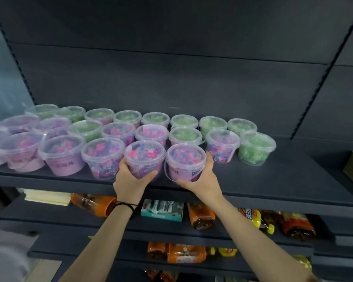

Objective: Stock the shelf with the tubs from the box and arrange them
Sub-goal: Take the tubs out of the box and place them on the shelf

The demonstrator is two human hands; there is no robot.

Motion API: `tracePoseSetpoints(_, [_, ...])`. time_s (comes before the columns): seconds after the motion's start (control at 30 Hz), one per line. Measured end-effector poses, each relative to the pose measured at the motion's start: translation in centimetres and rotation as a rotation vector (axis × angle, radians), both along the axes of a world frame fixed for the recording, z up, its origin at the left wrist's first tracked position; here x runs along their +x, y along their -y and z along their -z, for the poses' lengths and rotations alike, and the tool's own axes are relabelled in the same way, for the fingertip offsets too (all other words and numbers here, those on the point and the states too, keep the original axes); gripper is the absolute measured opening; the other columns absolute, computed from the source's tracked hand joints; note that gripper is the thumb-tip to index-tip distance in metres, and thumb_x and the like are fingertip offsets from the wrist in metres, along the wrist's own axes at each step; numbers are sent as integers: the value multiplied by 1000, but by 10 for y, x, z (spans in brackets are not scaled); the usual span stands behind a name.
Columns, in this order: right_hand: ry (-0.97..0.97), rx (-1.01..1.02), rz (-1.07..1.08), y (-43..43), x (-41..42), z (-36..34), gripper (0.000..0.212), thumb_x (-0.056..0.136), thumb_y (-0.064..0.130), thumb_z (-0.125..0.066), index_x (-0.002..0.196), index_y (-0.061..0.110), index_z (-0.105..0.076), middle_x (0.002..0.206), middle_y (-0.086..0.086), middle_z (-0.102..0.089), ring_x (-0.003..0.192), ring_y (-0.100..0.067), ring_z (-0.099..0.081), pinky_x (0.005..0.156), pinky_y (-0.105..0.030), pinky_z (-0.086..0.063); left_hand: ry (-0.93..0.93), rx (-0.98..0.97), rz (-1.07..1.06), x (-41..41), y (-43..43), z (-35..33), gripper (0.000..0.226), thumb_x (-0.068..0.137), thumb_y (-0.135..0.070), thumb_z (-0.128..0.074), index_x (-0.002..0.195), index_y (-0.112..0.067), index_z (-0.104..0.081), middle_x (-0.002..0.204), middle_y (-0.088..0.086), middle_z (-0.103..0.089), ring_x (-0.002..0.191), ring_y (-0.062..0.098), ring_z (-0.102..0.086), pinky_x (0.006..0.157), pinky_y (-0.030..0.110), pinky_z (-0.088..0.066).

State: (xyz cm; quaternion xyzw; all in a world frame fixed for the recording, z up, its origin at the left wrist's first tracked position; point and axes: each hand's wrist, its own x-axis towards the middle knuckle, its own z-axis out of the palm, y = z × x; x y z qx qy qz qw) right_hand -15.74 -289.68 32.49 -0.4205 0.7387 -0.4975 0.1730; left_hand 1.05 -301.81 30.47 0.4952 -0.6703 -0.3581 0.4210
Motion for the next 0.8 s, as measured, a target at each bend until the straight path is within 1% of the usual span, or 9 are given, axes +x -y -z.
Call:
tracePoseSetpoints(0.07, [3,13,-11,-7,2,1,115,67,23,-87,150,18,-7,137,6,-44,123,-7,-43,95,-17,-34,-51,-23,28,4,-6,1,93,57,-57,-77,136,-23,-40,132,-2,-53,122,20,-50,103,49,-41])
tracePoseSetpoints(0.13, [-5,31,-1,-20,5,6,111,72,19,-84,152,15,-6,143,5,-42,125,-2,-38,98,-13,-30,-137,-75,44,10,-19,5,82,69,-40,-80,137,-18,-41,134,0,-51,124,18,-48,106,43,-40])
tracePoseSetpoints(0.2, [-19,30,40,-37,8,16,104,75,19,-81,152,17,-11,143,5,-44,125,-1,-39,102,-14,-30,-193,-95,16,20,-33,15,69,76,-25,-78,135,-14,-42,131,2,-50,120,19,-48,103,43,-41])
tracePoseSetpoints(0.3, [-41,-26,127,-70,8,24,83,78,19,-79,146,20,-31,133,6,-51,123,-4,-45,103,-17,-35,-215,-152,48,30,-56,32,55,80,-19,-73,127,-14,-46,121,1,-50,108,18,-52,92,40,-47])
tracePoseSetpoints(0.4, [-61,-29,194,-106,4,30,64,80,21,-77,136,23,-46,124,11,-54,116,-4,-50,98,-20,-42,-236,-74,149,24,-81,36,46,82,-17,-70,122,-16,-46,112,2,-56,98,19,-57,80,26,-46])
tracePoseSetpoints(0.47, [-65,-15,220,-134,-3,32,59,79,21,-78,132,23,-50,120,11,-56,112,-4,-53,94,-15,-43,-188,-60,241,11,-101,36,38,84,-21,-69,116,-20,-49,103,0,-62,95,16,-60,75,20,-44])
tracePoseSetpoints(0.53, [-60,15,250,-165,-17,37,56,79,22,-78,129,22,-52,118,10,-58,110,-4,-54,89,-10,-42,-112,-81,331,-8,-122,41,30,84,-24,-68,109,-22,-52,96,-2,-64,94,13,-61,75,22,-45])
tracePoseSetpoints(0.67, [-15,112,317,-250,-63,60,56,79,29,-77,129,24,-51,113,13,-57,107,-2,-53,90,-16,-45,65,-79,489,-69,-177,67,26,84,-33,-67,105,-28,-53,95,-11,-62,91,8,-60,77,32,-50])
tracePoseSetpoints(0.8, [-1,246,393,-348,-129,101,52,79,29,-77,125,21,-53,107,9,-58,93,-1,-55,75,-4,-38,206,46,615,-152,-251,112,29,85,-41,-64,109,-27,-54,99,-11,-60,94,9,-59,78,33,-51])
